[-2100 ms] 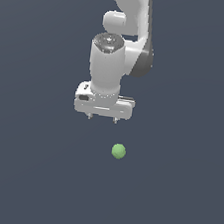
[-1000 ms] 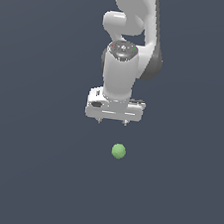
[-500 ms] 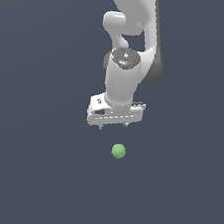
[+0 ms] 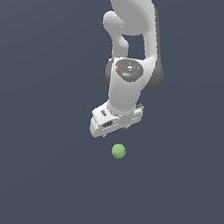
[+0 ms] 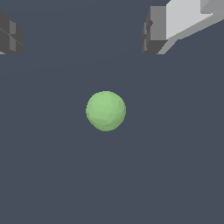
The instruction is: Pick up the object and move it to a goal position.
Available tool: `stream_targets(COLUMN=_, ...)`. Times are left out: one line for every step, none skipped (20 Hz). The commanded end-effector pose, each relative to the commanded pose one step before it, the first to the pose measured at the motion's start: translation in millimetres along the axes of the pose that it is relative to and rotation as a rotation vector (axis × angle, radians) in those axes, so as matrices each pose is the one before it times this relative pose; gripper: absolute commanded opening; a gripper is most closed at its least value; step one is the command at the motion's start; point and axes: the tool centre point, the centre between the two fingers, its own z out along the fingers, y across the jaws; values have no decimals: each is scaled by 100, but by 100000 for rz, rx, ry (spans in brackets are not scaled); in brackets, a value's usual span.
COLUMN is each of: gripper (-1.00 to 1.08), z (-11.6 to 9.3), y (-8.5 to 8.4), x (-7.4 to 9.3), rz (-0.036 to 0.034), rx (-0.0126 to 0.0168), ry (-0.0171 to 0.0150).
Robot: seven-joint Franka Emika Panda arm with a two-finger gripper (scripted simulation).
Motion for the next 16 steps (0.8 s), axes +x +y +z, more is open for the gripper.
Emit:
stream_targets(gripper=100, z=506, y=-74, x=409, rz=-7685, rx=77, ry=-248)
stream_targets(gripper=100, z=200, y=-18, x=161, rz=-2994, rx=44, ry=-88)
stream_targets(gripper=100, z=200, y=-14, x=160, rz=-2990, rx=50, ry=-81)
stream_targets(gripper=100, z=200, y=-10, x=160, rz=-2986, rx=55, ry=-74)
stream_targets(gripper=100, z=200, y=-5, x=159, rz=-2982, rx=59, ry=-67)
stream_targets(gripper=100, z=200, y=0, x=159, rz=-2978, rx=63, ry=-60)
stream_targets(gripper=100, z=199, y=4, x=158, rz=-2974, rx=67, ry=-53)
stream_targets(gripper=100, z=199, y=8, x=157, rz=-2969, rx=71, ry=-46)
stream_targets(gripper=100, z=199, y=13, x=156, rz=-2965, rx=74, ry=-38)
stream_targets(gripper=100, z=199, y=17, x=155, rz=-2960, rx=76, ry=-30)
stream_targets(gripper=100, z=199, y=21, x=154, rz=-2956, rx=78, ry=-23)
stream_targets(gripper=100, z=198, y=26, x=152, rz=-2950, rx=80, ry=-15)
stream_targets(gripper=100, z=198, y=30, x=150, rz=-2946, rx=81, ry=-7)
stream_targets(gripper=100, z=198, y=34, x=149, rz=-2942, rx=82, ry=1)
stream_targets(gripper=100, z=197, y=39, x=146, rz=-2936, rx=83, ry=9)
stream_targets(gripper=100, z=197, y=42, x=145, rz=-2933, rx=83, ry=16)
